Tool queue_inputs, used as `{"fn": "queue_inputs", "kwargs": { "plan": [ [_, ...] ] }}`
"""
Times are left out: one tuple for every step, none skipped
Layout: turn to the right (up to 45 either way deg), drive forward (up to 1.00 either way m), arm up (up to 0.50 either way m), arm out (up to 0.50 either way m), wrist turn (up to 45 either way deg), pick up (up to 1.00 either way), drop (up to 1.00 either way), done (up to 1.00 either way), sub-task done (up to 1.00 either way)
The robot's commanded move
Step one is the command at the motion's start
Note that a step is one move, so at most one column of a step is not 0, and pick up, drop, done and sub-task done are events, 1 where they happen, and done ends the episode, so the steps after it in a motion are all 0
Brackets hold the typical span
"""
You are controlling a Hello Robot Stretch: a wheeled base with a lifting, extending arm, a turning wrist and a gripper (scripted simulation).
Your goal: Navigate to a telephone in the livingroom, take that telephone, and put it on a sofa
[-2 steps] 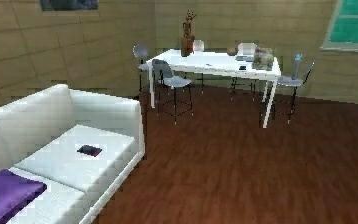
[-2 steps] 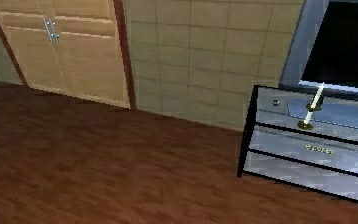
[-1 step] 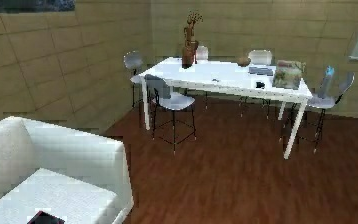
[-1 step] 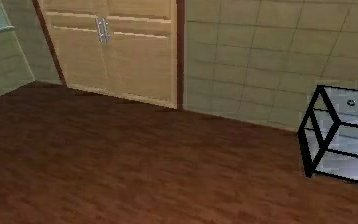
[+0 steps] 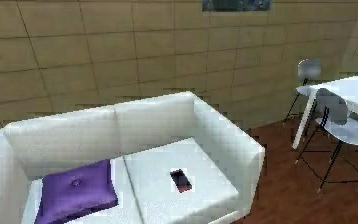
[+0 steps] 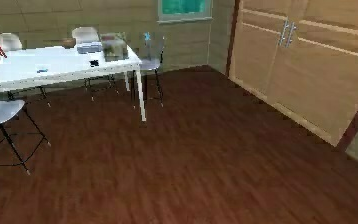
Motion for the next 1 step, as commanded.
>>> {"fn": "queue_inputs", "kwargs": {
  "plan": [
    [-45.0,0.0,0.0,0.0,0.0,0.0,0.0,0.0,0.0]
  ]
}}
